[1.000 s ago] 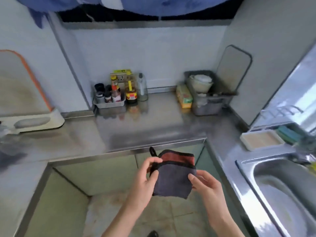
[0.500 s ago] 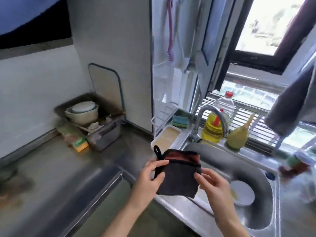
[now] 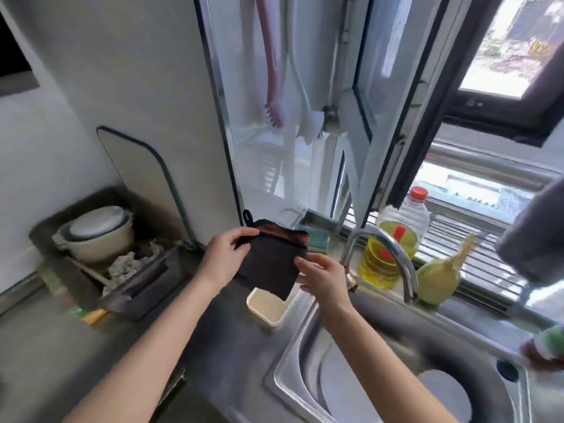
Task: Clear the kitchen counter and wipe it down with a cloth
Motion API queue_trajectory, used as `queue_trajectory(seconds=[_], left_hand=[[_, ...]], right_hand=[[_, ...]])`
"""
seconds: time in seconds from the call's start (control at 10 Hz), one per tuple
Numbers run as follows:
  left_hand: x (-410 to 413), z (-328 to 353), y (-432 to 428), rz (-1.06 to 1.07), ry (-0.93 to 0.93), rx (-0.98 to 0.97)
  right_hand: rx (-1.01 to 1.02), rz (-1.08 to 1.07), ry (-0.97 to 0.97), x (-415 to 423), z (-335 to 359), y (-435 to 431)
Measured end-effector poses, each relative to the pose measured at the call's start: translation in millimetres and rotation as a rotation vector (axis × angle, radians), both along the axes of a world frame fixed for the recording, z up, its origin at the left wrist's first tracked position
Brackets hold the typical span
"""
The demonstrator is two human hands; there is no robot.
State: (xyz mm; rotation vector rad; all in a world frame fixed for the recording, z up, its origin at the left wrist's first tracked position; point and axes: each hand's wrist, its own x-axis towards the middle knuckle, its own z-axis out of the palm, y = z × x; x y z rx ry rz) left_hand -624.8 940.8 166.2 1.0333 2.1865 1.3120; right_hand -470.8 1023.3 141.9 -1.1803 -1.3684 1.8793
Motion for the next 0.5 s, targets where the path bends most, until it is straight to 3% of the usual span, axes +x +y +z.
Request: queue_trajectory(seconds=[0.3, 0.5], left_hand=[[-49.4, -53.3, 26.0, -0.087, 0.032, -0.127], [-52.3, -60.1, 24.9, -0.039, 0.186, -0.118]], right_hand=[[-0.120, -0.210, -0.050, -54.7, -32.3, 7.7], [-0.085, -0.117, -0.228, -55.0, -44.7, 1.4]])
